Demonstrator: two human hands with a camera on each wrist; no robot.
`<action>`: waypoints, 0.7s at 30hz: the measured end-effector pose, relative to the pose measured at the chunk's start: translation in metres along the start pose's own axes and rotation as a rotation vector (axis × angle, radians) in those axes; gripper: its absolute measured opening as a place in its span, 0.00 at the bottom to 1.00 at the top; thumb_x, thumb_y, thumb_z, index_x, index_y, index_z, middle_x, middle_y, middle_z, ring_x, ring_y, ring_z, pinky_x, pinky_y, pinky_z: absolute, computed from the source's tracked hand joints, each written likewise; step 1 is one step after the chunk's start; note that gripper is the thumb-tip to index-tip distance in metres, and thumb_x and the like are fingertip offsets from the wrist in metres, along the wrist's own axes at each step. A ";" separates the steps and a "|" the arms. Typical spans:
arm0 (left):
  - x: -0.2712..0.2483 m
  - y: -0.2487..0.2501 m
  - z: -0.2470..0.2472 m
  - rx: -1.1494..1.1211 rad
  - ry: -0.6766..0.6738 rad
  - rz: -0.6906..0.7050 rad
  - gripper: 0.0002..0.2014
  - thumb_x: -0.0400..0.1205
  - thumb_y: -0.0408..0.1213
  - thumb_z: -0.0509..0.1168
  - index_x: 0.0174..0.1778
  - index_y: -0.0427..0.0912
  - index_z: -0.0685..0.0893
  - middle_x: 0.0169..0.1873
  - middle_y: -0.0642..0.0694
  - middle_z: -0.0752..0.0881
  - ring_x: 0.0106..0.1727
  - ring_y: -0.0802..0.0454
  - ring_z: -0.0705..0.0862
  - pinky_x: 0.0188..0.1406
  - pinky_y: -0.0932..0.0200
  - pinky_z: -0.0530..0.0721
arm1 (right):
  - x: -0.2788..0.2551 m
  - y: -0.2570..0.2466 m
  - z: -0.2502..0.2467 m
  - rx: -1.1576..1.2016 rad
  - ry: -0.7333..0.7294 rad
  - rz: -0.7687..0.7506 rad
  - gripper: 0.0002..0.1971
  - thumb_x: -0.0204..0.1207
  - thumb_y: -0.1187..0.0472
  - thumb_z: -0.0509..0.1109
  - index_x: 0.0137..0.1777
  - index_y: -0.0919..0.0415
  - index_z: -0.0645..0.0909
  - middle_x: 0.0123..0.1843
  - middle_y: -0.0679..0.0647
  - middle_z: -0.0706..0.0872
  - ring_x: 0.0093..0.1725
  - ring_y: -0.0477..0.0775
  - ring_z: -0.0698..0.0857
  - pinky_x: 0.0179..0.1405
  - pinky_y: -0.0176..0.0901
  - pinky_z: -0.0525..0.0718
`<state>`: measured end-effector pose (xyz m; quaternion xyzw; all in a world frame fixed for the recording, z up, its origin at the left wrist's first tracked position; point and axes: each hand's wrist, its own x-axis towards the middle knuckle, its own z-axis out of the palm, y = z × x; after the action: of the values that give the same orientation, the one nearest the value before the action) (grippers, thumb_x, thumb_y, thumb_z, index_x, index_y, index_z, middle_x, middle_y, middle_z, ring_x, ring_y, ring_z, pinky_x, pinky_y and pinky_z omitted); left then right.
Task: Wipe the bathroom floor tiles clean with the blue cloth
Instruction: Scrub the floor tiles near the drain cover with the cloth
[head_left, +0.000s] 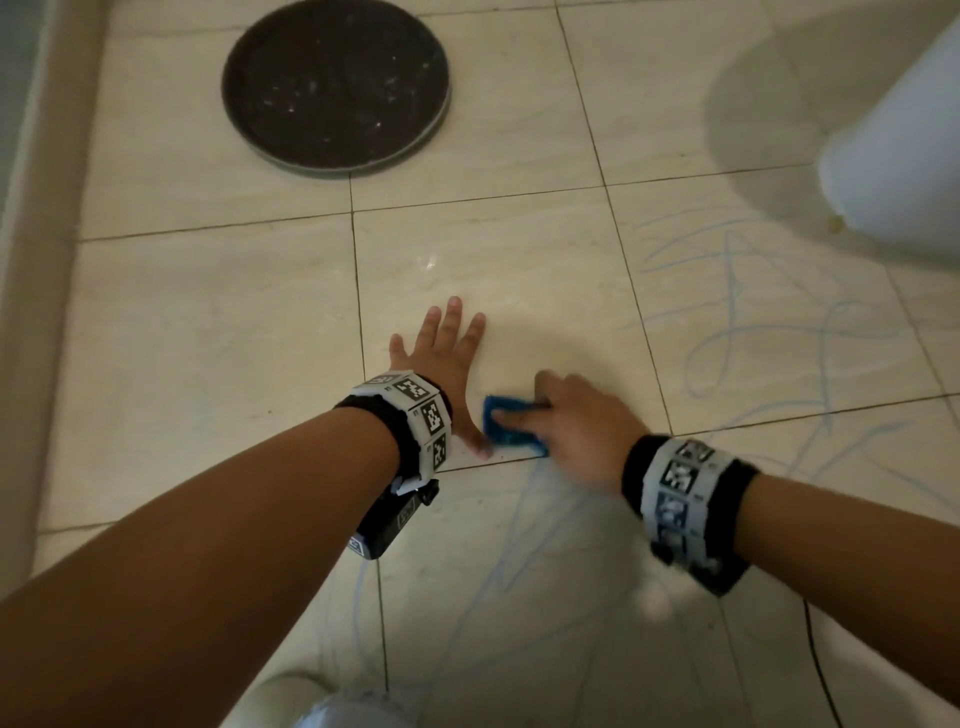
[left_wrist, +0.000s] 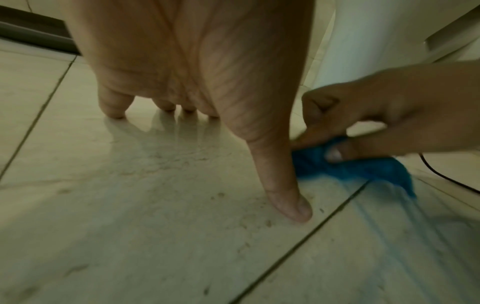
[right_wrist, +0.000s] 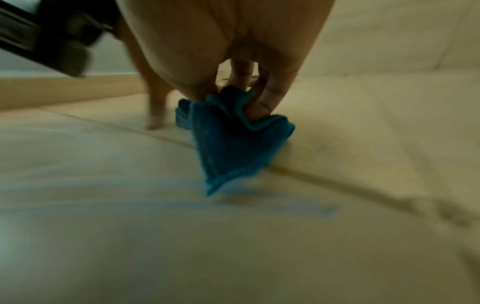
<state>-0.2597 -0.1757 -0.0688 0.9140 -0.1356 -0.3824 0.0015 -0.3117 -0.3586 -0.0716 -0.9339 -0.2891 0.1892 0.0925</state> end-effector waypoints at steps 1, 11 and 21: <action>0.000 0.000 0.000 -0.005 -0.003 0.000 0.75 0.57 0.64 0.81 0.81 0.50 0.26 0.79 0.46 0.23 0.82 0.44 0.28 0.80 0.31 0.43 | 0.004 0.018 -0.004 -0.018 0.035 0.054 0.23 0.81 0.55 0.62 0.76 0.41 0.67 0.55 0.56 0.71 0.50 0.61 0.74 0.41 0.45 0.69; 0.000 0.000 0.000 -0.011 -0.009 -0.004 0.75 0.58 0.63 0.80 0.81 0.51 0.26 0.79 0.47 0.22 0.82 0.44 0.28 0.80 0.31 0.43 | -0.033 0.016 0.009 0.107 -0.023 -0.006 0.15 0.81 0.53 0.63 0.67 0.44 0.68 0.47 0.47 0.67 0.47 0.57 0.74 0.38 0.44 0.70; -0.002 0.001 -0.002 -0.008 -0.023 -0.014 0.75 0.58 0.63 0.81 0.81 0.51 0.25 0.79 0.47 0.21 0.82 0.45 0.28 0.80 0.31 0.43 | -0.045 0.039 0.001 0.050 0.007 0.016 0.09 0.81 0.43 0.61 0.48 0.47 0.75 0.43 0.51 0.75 0.41 0.57 0.76 0.36 0.45 0.72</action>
<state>-0.2602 -0.1765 -0.0660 0.9105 -0.1275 -0.3934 0.0008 -0.3267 -0.4166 -0.0702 -0.9341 -0.2766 0.1941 0.1154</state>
